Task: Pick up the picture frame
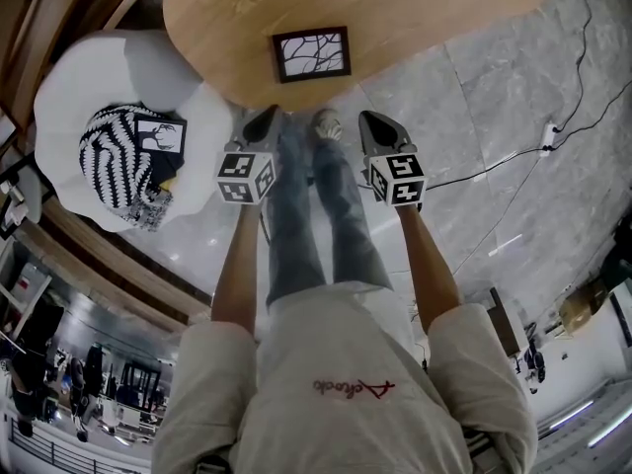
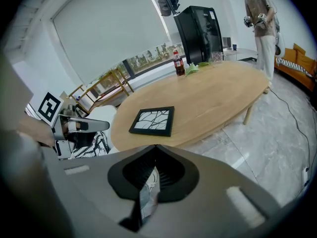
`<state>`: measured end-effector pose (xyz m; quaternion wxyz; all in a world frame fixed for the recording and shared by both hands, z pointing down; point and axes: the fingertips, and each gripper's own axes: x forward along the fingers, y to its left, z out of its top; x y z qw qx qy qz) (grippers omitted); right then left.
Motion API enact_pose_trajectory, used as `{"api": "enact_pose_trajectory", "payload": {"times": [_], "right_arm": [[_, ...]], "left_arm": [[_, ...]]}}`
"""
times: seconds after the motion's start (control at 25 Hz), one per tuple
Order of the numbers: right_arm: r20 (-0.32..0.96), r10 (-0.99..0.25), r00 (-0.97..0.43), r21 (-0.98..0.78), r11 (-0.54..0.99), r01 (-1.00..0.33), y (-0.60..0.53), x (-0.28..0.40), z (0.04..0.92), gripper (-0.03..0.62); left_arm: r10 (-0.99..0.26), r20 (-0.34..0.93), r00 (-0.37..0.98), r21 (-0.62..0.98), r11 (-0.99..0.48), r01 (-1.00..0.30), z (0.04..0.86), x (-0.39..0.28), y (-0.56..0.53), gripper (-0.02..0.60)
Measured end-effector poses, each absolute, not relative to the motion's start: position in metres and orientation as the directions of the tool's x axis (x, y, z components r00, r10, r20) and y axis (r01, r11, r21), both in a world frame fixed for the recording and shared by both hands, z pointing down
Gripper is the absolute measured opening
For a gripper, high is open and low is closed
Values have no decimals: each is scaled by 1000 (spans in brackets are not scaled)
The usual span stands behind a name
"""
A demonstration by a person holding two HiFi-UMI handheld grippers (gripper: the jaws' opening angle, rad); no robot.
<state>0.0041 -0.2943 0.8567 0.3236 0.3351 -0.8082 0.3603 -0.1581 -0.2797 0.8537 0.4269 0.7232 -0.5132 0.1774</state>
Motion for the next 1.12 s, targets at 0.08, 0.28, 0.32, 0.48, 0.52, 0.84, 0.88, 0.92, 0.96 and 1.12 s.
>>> {"api": "enact_pose_trajectory", "payload": {"times": [0.08,0.28,0.32,0.48,0.52,0.84,0.88,0.92,0.96,1.12], "right_arm": [[761,-310,-569,-363,523,-771,-301,0,859,6],[753,-319,-576,-356,538,-764,-321,-8,867,6],[752,-320,-576,-355,540,-763,-325,-10,868,6],[748,-326,-578,-351,544,-762,-341,-16,873,6],[747,-328,-578,-351,543,-763,-346,-18,875,6],[741,-335,-582,-347,551,-759,-379,-32,894,6],[740,-336,-583,-346,552,-758,-382,-33,896,6],[740,-336,-583,-346,554,-757,-385,-35,898,6],[740,-335,-584,-345,555,-757,-387,-37,900,6],[741,-330,-585,-344,561,-753,-395,-43,908,6]], "left_arm": [[-594,692,409,433,-112,-894,856,-159,-287,0],[-600,687,410,428,-122,-896,864,-162,-307,0],[-601,686,409,427,-122,-896,866,-162,-310,0],[-601,688,406,425,-119,-897,872,-164,-320,0],[-601,689,405,425,-117,-898,874,-165,-323,0],[-601,692,400,427,-106,-898,892,-170,-344,0],[-601,693,399,427,-105,-898,893,-171,-347,0],[-600,693,399,426,-105,-899,895,-172,-349,0],[-600,694,398,426,-104,-899,897,-173,-352,0],[-601,696,392,423,-97,-901,905,-176,-359,0]]}}
